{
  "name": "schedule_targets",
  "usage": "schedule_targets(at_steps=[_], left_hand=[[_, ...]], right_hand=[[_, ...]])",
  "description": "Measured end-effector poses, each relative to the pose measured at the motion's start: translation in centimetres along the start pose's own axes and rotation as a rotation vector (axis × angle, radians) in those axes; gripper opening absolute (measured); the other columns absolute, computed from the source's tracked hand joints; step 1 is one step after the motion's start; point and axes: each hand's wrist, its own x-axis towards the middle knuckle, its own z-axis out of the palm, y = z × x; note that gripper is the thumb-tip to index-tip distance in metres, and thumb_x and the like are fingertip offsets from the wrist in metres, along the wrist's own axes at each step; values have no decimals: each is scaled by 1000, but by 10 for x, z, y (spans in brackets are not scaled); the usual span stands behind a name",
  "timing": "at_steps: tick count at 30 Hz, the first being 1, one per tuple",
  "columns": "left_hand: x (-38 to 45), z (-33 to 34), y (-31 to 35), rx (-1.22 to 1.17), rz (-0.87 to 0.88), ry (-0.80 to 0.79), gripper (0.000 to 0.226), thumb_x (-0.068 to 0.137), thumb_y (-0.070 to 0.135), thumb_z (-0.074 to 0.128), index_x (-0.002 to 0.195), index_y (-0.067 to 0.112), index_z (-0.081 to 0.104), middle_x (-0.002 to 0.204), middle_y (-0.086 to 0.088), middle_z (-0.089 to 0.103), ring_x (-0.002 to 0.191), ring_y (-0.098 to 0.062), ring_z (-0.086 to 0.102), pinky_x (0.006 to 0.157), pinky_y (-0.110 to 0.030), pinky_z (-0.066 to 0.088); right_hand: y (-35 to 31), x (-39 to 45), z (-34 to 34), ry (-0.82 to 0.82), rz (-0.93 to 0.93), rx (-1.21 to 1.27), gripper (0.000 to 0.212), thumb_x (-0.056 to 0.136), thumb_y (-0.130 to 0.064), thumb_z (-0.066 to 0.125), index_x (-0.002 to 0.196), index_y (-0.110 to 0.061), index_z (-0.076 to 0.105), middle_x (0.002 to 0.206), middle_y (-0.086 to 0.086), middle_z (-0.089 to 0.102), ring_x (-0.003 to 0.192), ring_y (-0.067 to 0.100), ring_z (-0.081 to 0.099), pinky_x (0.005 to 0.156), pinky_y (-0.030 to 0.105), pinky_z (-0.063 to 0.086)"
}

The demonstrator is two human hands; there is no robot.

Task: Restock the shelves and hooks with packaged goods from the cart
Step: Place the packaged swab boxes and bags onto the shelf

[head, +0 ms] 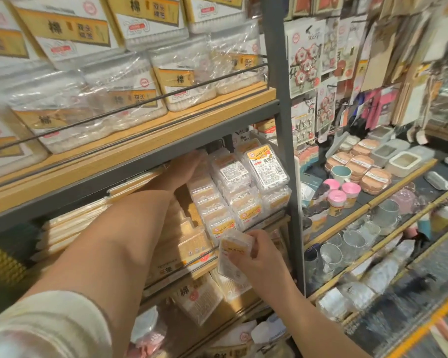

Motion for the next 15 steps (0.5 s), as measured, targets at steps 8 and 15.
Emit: schedule_targets(at_steps=[8, 15], left_hand=[[21, -7, -21, 19, -8, -42, 36, 93, 47, 57, 106, 14, 61, 93, 4, 59, 90, -12, 62, 76, -21, 42], [29, -16, -24, 154, -123, -37, 47, 97, 59, 35, 110, 23, 62, 96, 8, 60, 92, -11, 58, 75, -23, 38]], right_hand=[[-1, -6, 6, 25, -36, 4, 26, 86, -36, 71, 103, -33, 51, 89, -8, 62, 73, -3, 59, 62, 18, 48], [-11, -7, 9, -71, -26, -5, 30, 84, -35, 71, 104, -40, 48, 102, -13, 63, 93, 1, 61, 82, 26, 54]])
